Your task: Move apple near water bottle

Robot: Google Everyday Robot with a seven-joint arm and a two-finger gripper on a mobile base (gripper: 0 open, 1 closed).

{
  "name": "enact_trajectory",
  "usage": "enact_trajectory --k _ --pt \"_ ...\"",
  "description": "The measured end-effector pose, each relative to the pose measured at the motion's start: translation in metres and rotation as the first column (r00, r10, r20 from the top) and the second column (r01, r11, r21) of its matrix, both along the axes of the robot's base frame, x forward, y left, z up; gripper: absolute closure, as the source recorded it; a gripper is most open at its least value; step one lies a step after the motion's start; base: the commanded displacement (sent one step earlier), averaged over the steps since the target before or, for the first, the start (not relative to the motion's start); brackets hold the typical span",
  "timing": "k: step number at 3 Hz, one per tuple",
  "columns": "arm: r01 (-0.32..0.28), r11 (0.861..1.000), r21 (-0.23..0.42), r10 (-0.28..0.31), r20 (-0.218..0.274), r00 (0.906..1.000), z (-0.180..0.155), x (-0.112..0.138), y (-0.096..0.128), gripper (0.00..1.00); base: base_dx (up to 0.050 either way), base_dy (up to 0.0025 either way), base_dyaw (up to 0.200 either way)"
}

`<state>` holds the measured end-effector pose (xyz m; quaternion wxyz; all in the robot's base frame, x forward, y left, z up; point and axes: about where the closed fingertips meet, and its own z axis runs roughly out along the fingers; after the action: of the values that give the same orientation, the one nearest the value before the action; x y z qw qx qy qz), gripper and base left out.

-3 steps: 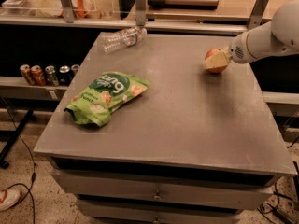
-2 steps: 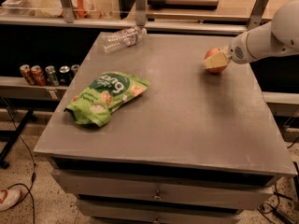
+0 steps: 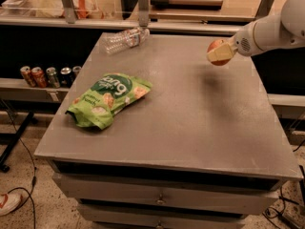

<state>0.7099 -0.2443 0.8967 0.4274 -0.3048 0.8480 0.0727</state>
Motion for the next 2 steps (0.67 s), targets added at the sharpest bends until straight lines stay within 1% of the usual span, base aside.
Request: enact_trajectory --k 1,2 --pt "-0.027 1.0 0.003 0.027 0.049 0.9984 0.0242 0.0057 0.0056 1.0 0.0 0.0 0.0" --pt "-0.027 1.0 0.003 0.027 0.049 0.9984 0.0241 0.0058 0.0058 1.0 0.0 0.0 0.0"
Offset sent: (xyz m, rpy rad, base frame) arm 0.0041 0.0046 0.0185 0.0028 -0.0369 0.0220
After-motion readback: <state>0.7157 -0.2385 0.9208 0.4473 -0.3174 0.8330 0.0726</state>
